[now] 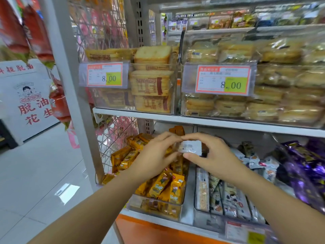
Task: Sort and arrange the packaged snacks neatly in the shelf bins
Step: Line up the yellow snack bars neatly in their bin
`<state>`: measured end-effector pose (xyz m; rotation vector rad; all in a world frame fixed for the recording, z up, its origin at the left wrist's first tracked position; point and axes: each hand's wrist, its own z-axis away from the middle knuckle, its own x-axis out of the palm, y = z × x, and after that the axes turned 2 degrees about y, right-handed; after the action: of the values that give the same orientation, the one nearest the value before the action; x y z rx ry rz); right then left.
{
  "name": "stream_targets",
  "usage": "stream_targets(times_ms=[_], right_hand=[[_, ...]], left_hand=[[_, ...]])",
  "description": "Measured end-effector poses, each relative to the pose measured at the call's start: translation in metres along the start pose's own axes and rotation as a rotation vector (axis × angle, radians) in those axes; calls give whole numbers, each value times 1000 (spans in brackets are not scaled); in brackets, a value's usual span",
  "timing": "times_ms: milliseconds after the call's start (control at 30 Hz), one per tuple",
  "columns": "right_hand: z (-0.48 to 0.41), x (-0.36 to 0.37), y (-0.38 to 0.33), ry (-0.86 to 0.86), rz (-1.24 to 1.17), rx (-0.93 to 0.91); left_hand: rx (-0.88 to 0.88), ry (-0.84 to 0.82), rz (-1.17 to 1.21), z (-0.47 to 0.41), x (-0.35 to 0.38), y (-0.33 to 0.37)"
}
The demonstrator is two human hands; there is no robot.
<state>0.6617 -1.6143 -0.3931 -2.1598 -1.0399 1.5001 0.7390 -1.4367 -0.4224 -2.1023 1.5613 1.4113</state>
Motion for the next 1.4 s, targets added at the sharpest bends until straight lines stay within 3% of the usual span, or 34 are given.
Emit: stream_targets(times_ms=[167,267,333,467,567,700,833,1033,1300,1400], right_hand=[[41,-25,20,228,122,84],[70,-35,41,436,215,178],[85,-41,54,468,287,282],[98,-46,64,349,460,322],[93,-51,54,303,480,330],[74,-41,40,239,437,256],[39,-4,13,107,338,123],[-34,77,-13,-309,261,-119],[-105,155,-24,-673,476,-242],[-115,155,-17,-678,573,-255]], left_hand=[[-32,-54,76,-13,14,29],[-5,-174,37,-15,25,44],[19,-276,-20,-15,34,52],[37,-372,-99,-15,46,60],[12,-337,-100,-12,43,60],[-72,-206,-113,4,23,42],[-265,3,-93,39,-9,3],[-507,341,-17,89,-42,-37],[-622,410,139,112,-59,-62],[-623,384,194,114,-63,-65]])
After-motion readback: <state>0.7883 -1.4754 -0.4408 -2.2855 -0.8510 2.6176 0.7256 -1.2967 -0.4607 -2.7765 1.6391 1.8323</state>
